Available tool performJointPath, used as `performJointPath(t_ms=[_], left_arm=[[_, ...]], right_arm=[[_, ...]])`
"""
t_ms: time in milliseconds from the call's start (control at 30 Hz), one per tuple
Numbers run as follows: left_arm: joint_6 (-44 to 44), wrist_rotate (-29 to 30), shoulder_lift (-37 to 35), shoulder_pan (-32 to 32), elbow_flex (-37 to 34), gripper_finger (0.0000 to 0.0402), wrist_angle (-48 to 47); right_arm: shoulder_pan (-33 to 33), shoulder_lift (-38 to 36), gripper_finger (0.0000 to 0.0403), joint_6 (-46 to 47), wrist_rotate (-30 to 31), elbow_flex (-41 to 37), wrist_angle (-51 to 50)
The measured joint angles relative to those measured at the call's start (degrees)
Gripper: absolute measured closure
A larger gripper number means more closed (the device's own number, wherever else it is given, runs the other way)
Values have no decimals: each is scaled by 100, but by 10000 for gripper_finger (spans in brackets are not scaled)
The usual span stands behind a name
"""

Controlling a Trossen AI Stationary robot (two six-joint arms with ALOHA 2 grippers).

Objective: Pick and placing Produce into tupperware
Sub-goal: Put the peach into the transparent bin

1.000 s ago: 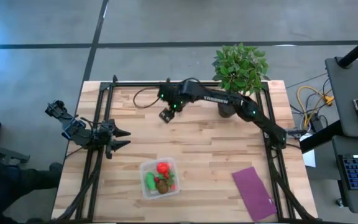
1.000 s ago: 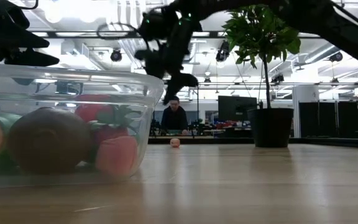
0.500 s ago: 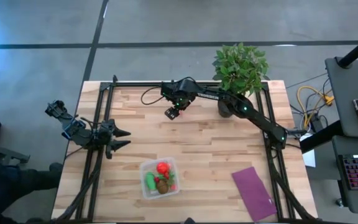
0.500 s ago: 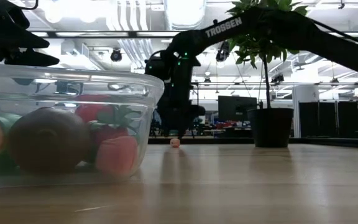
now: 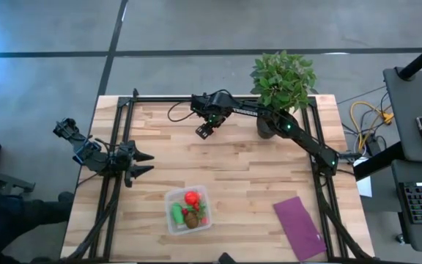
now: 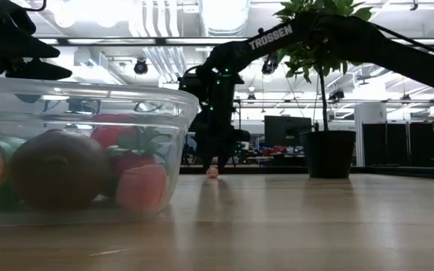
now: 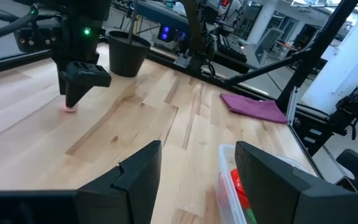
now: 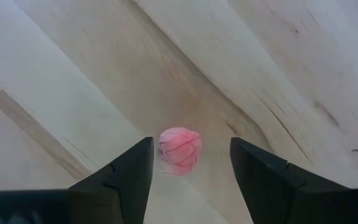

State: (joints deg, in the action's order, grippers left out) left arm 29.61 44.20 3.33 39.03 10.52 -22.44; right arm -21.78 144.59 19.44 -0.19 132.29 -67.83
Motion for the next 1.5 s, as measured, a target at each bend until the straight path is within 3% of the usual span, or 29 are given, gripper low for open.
performJointPath(t_ms=[867,1267,1500], left_arm=[[-1,-1,0,-1,0,210,0],[-1,-1,0,-1,0,210,0],[0,1,0,-2,0,210,0]], right_arm=[[13,0,211,783,-13,-6,-303],[50,0,213,1673,17,-4,-94],[91,0,238,2310,-41,-4,-85]])
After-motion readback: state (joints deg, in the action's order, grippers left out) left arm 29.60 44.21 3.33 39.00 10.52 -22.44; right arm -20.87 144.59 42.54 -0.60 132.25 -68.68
